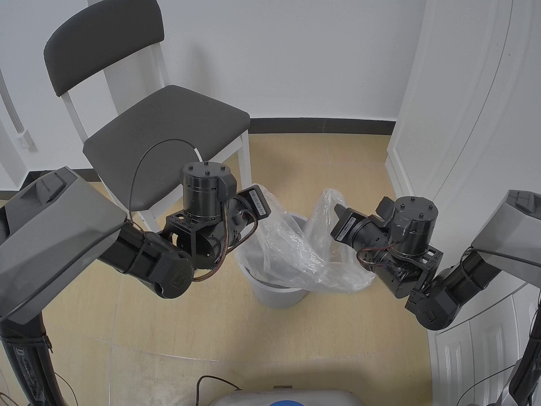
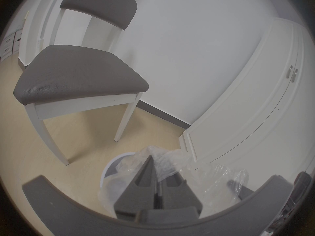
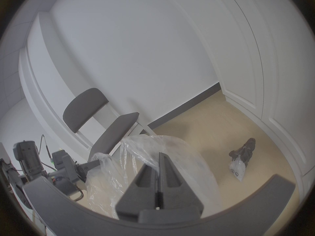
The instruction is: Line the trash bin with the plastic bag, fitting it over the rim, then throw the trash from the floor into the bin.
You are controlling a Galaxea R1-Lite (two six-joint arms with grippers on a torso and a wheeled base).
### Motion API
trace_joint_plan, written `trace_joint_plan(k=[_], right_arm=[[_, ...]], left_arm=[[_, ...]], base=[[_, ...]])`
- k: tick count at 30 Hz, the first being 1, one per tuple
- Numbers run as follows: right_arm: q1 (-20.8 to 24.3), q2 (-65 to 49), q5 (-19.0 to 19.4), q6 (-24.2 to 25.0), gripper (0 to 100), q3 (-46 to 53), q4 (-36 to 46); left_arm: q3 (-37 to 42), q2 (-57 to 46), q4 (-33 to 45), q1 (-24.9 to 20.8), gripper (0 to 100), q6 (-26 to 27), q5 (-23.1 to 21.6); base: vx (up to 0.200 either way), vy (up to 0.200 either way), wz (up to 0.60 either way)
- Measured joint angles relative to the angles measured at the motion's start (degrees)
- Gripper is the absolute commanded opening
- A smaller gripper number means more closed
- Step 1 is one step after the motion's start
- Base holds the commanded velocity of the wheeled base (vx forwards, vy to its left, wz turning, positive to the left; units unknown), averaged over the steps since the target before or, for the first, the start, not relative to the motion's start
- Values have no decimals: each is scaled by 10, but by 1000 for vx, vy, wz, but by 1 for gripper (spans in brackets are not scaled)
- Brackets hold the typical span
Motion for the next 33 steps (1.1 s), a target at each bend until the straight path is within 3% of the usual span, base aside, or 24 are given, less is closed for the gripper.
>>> trace_joint_plan(k=[8,19,33], right_arm=[[-7,32,0,7,0,-9,-7],[-51,71,6,8,0,-31,-9],[-57,178,0,32,0,-83,-65]], left_arm=[[-12,27,-3,0,0,-15,-4],[-106,126,10,2,0,-30,-6],[-244,246,97,76,0,-59,-13]], base=[[0,0,0],[0,0,0],[0,0,0]])
